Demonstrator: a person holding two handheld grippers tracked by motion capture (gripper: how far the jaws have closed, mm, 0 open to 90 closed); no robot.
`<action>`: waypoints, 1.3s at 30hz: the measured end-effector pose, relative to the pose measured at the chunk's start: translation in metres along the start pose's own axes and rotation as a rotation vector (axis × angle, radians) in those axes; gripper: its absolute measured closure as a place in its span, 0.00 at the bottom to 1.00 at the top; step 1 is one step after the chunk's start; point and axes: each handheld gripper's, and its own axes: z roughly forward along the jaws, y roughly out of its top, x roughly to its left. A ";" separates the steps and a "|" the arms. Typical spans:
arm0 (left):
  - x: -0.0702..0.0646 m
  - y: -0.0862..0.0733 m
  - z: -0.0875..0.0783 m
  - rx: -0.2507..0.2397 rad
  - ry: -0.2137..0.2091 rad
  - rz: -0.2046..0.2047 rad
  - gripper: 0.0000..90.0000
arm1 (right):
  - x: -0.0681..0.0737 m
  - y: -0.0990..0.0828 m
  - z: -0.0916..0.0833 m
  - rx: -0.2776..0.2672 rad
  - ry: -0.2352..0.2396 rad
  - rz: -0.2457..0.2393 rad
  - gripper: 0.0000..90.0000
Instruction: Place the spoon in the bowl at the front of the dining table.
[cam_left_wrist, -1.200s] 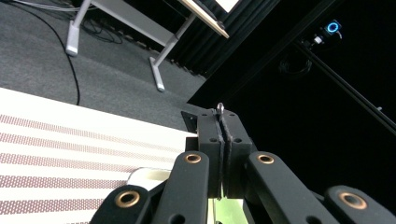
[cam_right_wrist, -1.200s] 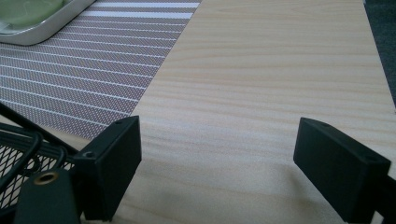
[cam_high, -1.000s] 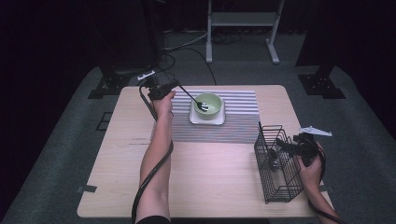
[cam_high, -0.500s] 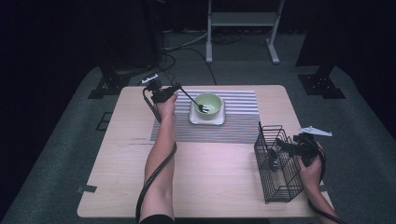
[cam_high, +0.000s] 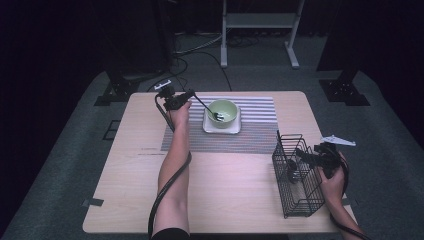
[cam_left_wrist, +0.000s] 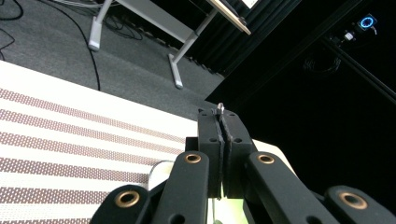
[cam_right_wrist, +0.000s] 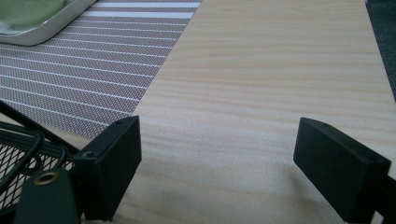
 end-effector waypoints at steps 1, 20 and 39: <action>0.001 -0.001 0.001 0.000 0.002 0.001 0.99 | 0.000 0.000 0.000 0.000 0.000 0.000 0.16; 0.007 -0.014 0.010 0.022 -0.011 -0.026 0.99 | 0.000 0.000 0.000 0.000 0.001 -0.001 0.16; 0.013 -0.020 0.013 0.033 -0.021 -0.036 0.98 | 0.000 0.000 -0.001 -0.002 0.007 0.001 0.16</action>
